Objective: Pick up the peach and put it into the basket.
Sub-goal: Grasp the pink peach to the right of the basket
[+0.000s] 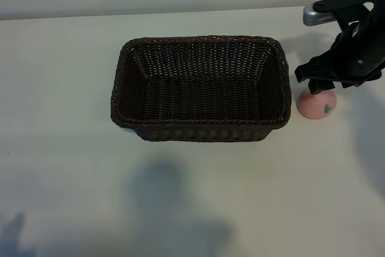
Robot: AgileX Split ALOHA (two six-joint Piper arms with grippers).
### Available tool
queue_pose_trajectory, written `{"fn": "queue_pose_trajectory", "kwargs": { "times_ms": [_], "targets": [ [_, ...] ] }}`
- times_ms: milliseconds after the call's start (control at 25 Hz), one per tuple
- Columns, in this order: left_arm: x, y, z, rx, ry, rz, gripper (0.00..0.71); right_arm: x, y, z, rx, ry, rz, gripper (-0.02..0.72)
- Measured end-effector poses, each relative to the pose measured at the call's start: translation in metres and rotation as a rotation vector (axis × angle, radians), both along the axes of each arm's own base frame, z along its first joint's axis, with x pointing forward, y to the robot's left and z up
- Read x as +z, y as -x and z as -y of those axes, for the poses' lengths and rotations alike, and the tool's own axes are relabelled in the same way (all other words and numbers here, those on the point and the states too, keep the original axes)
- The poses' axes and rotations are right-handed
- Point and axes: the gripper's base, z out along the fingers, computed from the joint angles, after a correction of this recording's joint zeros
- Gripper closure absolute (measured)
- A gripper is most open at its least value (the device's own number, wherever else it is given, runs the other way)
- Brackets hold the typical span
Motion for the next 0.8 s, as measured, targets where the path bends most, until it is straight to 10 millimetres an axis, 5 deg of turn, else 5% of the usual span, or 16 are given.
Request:
{"fn": "queue_pose_trajectory", "kwargs": {
  "times_ms": [560,680,800],
  "targets": [
    [0.001,-0.004,0.001,-0.005,-0.001,0.042,0.119,-0.054,-0.01,-0.001,-0.004,0.011,-0.126,0.167],
    [0.001,-0.004,0.001,-0.005,-0.002,0.042,0.119,-0.061,-0.011,-0.002,-0.01,0.007,-0.145,0.259],
    [0.001,-0.004,0.001,-0.005,-0.002,0.042,0.119,-0.061,-0.011,-0.002,-0.018,-0.002,-0.147,0.477]
  ]
}}
